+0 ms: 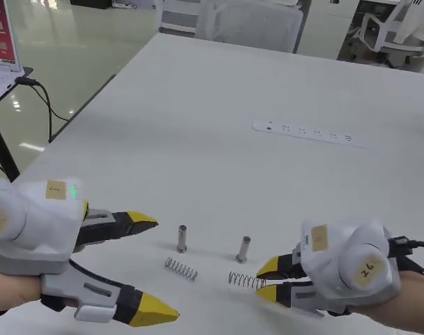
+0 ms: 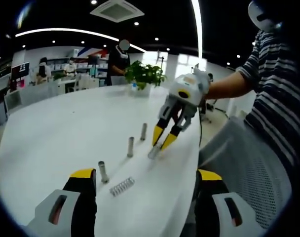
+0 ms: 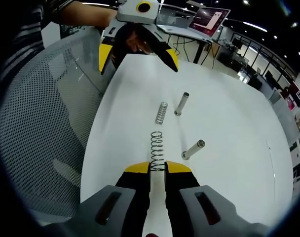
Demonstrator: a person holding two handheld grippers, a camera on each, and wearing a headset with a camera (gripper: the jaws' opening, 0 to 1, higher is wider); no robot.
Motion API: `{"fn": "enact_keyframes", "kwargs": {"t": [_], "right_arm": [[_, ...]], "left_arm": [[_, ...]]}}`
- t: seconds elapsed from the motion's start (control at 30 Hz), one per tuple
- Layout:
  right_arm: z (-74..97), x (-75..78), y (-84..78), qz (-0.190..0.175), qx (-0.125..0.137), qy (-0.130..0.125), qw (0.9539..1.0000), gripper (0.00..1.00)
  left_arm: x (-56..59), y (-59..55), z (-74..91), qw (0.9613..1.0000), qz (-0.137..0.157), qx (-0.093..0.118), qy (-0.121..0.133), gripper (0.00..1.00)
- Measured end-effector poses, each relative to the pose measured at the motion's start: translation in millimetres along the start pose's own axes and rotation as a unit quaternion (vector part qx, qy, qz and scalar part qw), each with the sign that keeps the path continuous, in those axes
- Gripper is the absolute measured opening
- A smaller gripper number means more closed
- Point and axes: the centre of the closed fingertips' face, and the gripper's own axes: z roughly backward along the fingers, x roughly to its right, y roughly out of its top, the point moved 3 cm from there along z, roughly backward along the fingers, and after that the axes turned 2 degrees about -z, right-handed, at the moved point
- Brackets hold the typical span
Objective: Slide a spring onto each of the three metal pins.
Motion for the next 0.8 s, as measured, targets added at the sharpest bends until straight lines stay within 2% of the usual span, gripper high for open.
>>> {"fn": "enact_keyframes", "kwargs": {"t": [0.07,0.2,0.37,0.57,0.7,0.8], "right_arm": [[1.3,-0.9,0.4,-0.002,0.001,0.0,1.0,0.08],[3.8,-3.1,1.3,-0.002,0.003,0.001,1.0,0.08],[7.3,-3.3,3.5,-0.003,0.007,-0.001,1.0,0.08],[12.2,-4.5,8.6,-0.001,0.013,-0.001,0.9999,0.08],[15.4,-5.5,11.6,0.001,0.016,-0.002,0.9999,0.08],[18.5,-6.8,14.4,0.003,0.019,-0.002,0.9998,0.08]], "left_arm": [[3.8,-1.0,-5.3,0.9999,0.002,-0.004,-0.016,0.73],[4.4,-1.0,-17.5,0.9995,-0.003,-0.01,-0.03,0.66],[8.8,5.4,-31.4,0.998,-0.002,-0.007,-0.063,0.56],[9.6,9.6,-47.1,0.9972,-0.006,-0.005,-0.074,0.47],[13.3,9.7,-58.3,0.9959,-0.02,-0.009,-0.087,0.37],[14.7,11.7,-65.2,0.9955,-0.021,-0.006,-0.092,0.36]]}}
